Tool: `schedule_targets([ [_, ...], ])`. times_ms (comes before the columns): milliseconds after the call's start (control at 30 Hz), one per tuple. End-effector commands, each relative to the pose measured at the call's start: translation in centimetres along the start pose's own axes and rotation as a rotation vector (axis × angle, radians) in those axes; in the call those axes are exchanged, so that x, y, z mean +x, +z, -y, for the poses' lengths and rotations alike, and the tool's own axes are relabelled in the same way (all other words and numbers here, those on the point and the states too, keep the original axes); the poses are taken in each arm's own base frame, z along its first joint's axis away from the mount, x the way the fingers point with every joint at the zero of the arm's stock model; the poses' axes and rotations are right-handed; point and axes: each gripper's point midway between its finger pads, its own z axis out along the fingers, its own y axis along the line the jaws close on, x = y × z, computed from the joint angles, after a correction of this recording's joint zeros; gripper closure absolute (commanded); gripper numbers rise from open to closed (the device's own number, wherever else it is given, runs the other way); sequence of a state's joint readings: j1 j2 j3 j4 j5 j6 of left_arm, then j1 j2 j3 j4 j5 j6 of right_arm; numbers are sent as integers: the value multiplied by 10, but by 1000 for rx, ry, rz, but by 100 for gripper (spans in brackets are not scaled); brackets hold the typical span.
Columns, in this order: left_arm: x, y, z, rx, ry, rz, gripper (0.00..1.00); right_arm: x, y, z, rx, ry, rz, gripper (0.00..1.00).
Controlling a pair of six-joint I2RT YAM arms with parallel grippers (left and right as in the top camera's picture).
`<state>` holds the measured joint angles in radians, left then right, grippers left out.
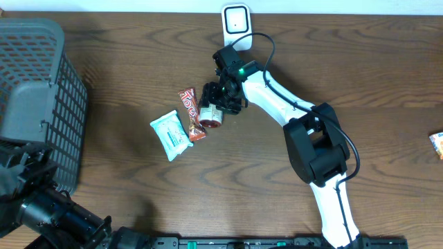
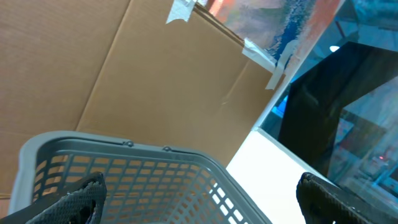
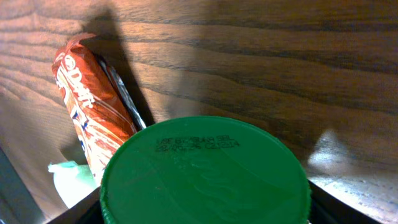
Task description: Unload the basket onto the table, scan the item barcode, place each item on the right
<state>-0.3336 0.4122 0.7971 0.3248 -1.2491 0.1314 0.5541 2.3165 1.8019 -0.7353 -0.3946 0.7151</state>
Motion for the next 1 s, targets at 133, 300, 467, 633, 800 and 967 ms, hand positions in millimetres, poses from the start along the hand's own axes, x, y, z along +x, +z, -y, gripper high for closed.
schedule_targets([
  [133,-5,0,-11,-51,-12,4,2,-6,13,27,116,-2,37,44],
  [300,-5,0,-11,-51,-12,4,2,-10,3,38,186,-48,67,46],
  [467,-5,0,-11,-51,-12,4,2,-15,-21,55,314,-78,122,46],
  [633,-5,0,-11,-51,-12,4,2,-17,-55,79,496,-131,173,46],
  [800,-5,0,-11,-51,-12,4,2,-16,-89,113,739,-156,209,44],
  [967,-5,0,-11,-51,-12,4,2,-5,-100,126,845,-169,180,45],
])
